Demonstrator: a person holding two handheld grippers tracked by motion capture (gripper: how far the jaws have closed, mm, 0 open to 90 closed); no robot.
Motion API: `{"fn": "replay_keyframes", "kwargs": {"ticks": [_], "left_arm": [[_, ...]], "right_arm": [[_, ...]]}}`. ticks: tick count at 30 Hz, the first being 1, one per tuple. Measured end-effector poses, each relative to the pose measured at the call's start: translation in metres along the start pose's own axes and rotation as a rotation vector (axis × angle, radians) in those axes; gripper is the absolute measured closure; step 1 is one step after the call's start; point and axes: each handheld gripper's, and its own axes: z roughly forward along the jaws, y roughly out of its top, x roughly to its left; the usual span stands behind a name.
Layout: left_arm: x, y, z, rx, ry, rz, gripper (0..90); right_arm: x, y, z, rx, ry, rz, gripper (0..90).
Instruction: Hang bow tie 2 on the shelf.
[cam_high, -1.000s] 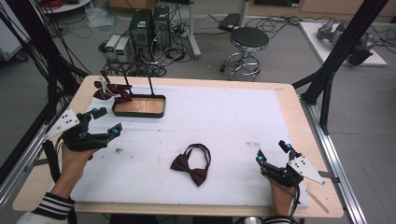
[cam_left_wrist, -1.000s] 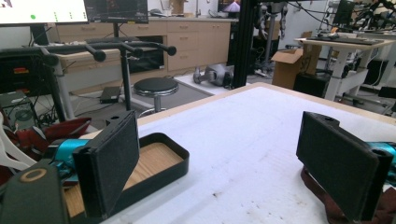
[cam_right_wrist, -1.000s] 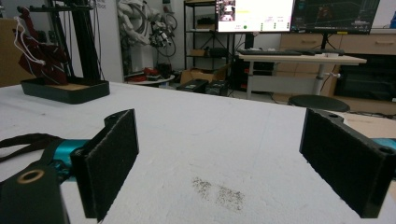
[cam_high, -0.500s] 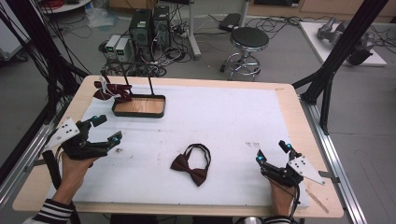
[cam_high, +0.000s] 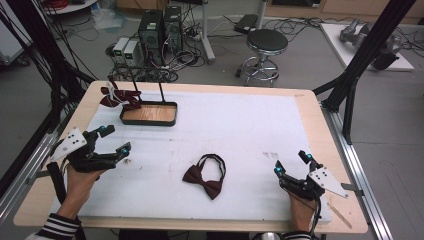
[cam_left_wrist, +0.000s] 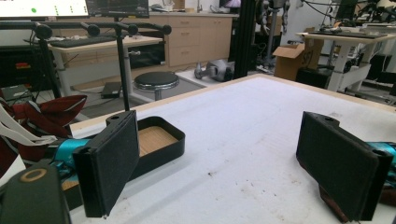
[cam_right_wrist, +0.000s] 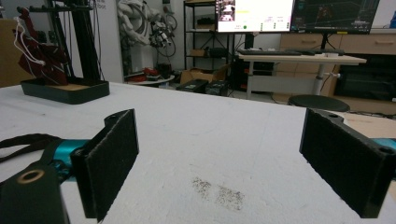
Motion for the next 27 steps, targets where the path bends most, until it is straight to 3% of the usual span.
{"fn": "replay_keyframes", "kwargs": {"ticks": [16,27], "left_arm": [[-0.004,0.005,0.002,0.029,-0.008,0.021,13.8],[-0.019,0.02,0.01,0.076,-0.052,0.08,13.8]], "right_arm": [[0.0,0.0,0.0,0.0,0.001,-0.003,11.0],[0.0,0.0,0.0,0.0,0.004,0.003,11.0]]}}
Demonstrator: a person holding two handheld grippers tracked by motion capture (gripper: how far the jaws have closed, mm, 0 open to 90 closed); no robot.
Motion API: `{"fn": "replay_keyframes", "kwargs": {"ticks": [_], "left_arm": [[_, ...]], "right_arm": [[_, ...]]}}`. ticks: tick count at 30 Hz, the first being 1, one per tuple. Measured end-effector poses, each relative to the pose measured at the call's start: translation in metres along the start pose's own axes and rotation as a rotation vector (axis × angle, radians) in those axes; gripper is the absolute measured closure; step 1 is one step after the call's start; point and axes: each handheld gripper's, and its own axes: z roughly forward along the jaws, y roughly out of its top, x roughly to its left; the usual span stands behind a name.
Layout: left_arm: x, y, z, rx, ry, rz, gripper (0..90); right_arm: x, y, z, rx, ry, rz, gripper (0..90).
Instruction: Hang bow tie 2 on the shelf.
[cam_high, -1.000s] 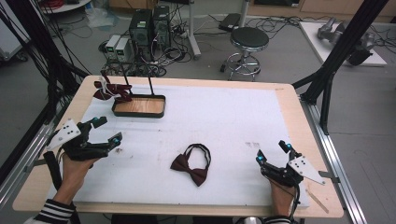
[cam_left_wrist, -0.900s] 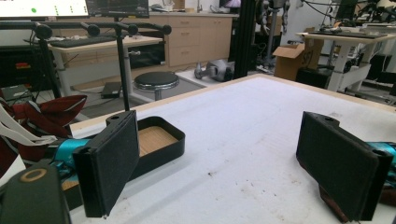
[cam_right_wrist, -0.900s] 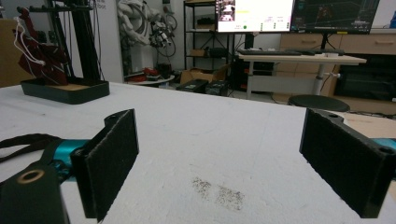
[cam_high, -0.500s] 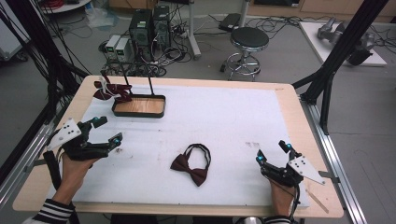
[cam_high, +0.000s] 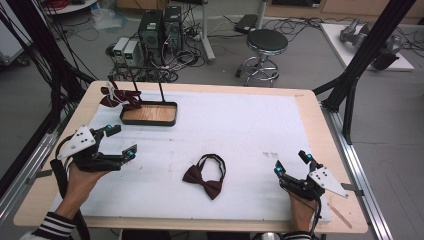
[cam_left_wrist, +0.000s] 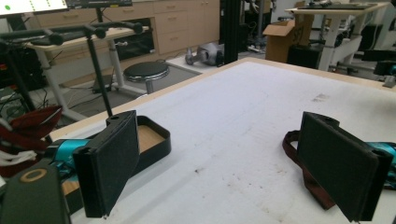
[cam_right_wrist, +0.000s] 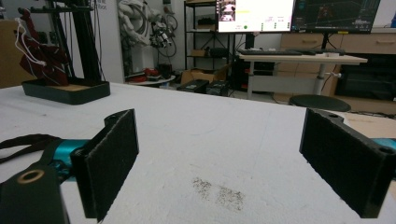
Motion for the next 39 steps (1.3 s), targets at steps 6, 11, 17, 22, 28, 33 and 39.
{"fn": "replay_keyframes", "kwargs": {"ticks": [6,11,17,22,28,33,39], "left_arm": [[-0.01,0.012,0.011,0.036,-0.077,0.045,14.0],[-0.017,0.018,0.02,0.049,-0.126,0.069,14.0],[-0.025,0.024,0.032,0.07,-0.167,0.092,14.0],[-0.033,0.026,0.043,0.083,-0.203,0.102,14.1],[-0.044,0.025,0.057,0.112,-0.237,0.118,14.1],[-0.05,0.023,0.065,0.132,-0.253,0.125,14.2],[-0.057,0.024,0.078,0.183,-0.309,0.135,14.1]], "right_arm": [[0.0,0.0,0.0,-0.002,-0.001,-0.004,11.0],[0.0,0.0,0.0,-0.002,-0.001,-0.002,10.9],[0.0,0.0,0.0,-0.002,-0.002,-0.002,10.9],[0.0,0.0,0.0,-0.002,-0.002,-0.001,11.0],[0.0,0.0,0.0,-0.003,-0.003,-0.004,10.9],[0.0,0.0,0.0,-0.003,-0.002,-0.004,11.0],[0.0,0.0,0.0,-0.003,-0.001,-0.004,11.0]]}}
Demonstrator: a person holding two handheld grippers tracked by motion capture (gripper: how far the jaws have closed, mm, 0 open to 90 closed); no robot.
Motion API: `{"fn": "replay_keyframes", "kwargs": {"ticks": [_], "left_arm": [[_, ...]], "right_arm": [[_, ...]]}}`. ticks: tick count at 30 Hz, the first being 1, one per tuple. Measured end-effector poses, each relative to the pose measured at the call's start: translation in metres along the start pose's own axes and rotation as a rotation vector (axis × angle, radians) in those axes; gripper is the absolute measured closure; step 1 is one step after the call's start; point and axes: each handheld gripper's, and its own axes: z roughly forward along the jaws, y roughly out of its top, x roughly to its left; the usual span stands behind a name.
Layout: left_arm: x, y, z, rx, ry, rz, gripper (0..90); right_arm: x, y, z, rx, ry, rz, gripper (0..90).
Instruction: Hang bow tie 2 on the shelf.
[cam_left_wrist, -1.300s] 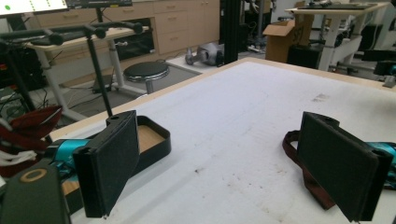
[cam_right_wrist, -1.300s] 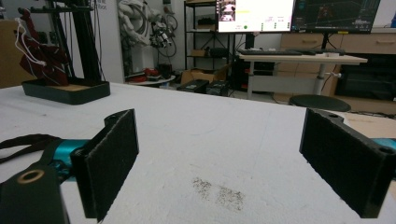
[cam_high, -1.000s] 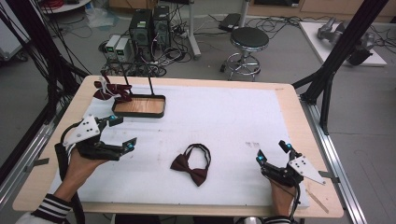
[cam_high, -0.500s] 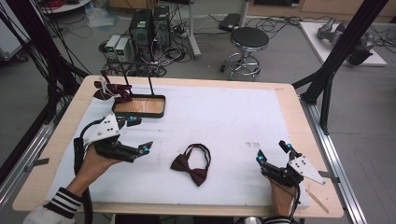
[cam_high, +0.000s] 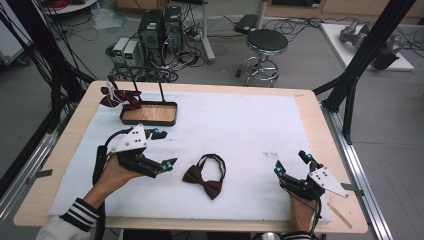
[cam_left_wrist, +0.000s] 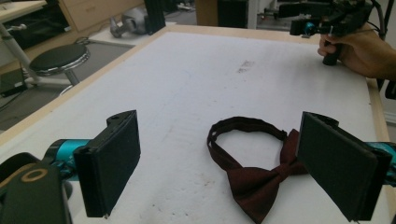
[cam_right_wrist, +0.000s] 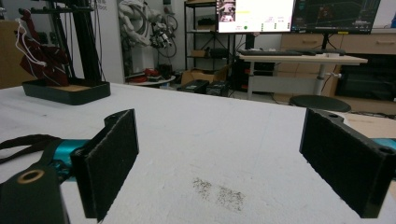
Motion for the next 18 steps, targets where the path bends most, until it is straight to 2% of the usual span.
{"fn": "replay_keyframes", "kwargs": {"ticks": [7,13,16,18], "left_arm": [[-0.004,0.003,0.016,0.036,-0.045,0.013,14.2],[-0.007,0.003,0.024,0.036,-0.063,0.009,14.1],[-0.008,0.003,0.028,0.051,-0.069,0.009,14.2],[-0.009,0.002,0.031,0.073,-0.091,0.019,14.2]], "right_arm": [[0.0,0.0,0.0,0.0,-0.001,0.001,11.0],[0.0,0.0,-0.001,-0.002,0.001,0.003,10.9],[0.0,0.0,0.0,-0.002,0.0,0.003,11.0],[0.001,0.0,0.0,-0.002,0.0,0.001,10.9]]}}
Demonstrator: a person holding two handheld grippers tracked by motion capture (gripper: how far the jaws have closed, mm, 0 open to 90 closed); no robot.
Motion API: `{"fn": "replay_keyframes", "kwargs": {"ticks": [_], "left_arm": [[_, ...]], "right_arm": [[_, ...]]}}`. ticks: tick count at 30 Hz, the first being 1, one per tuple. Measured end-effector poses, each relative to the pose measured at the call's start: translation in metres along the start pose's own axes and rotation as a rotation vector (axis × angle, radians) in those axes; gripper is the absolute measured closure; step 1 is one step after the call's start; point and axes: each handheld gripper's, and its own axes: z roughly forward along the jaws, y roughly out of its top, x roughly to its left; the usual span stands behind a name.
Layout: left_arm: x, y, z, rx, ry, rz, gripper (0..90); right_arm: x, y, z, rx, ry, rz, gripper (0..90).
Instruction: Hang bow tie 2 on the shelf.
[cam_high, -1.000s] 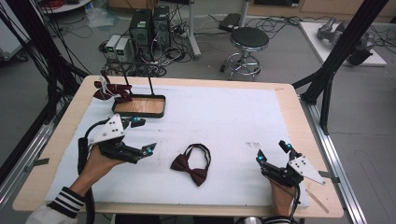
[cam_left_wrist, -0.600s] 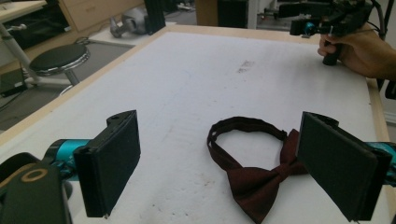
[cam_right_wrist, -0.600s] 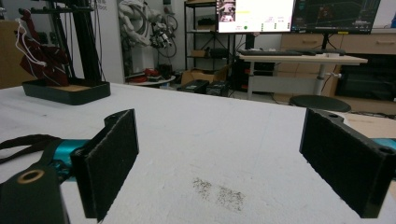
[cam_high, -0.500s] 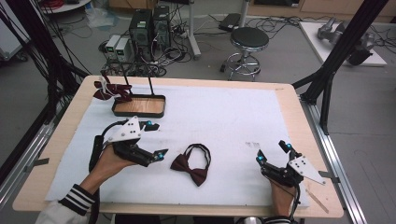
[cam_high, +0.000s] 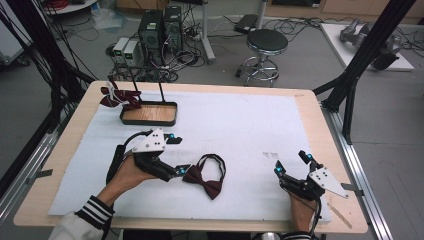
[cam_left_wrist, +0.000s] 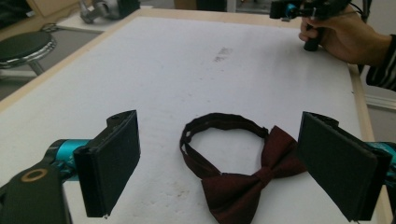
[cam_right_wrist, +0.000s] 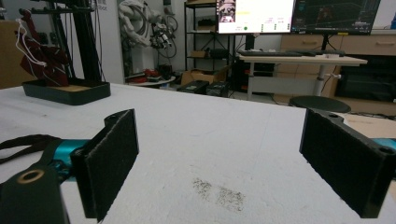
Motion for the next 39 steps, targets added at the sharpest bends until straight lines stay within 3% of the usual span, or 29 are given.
{"fn": "replay_keyframes", "kwargs": {"ticks": [10,15,27,33,38,39], "left_arm": [[-0.003,-0.001,0.018,0.058,-0.046,0.019,14.2],[-0.005,-0.001,0.027,0.104,-0.058,0.035,14.4],[-0.012,-0.003,0.051,0.227,-0.142,0.06,16.3],[-0.012,-0.004,0.059,0.282,-0.172,0.071,18.5],[-0.013,-0.004,0.064,0.3,-0.185,0.085,22.7],[-0.014,-0.004,0.066,0.318,-0.204,0.097,23.9]], "right_arm": [[0.0,0.0,0.0,0.0,0.002,0.001,10.9],[0.0,0.0,0.0,-0.001,0.001,0.003,10.9],[0.0,0.0,0.0,0.0,0.002,0.004,11.0],[0.0,0.0,0.0,-0.002,0.001,0.003,10.9],[0.0,0.0,0.0,-0.003,0.002,0.006,10.9],[0.0,0.0,0.0,-0.002,0.003,0.006,10.9]]}}
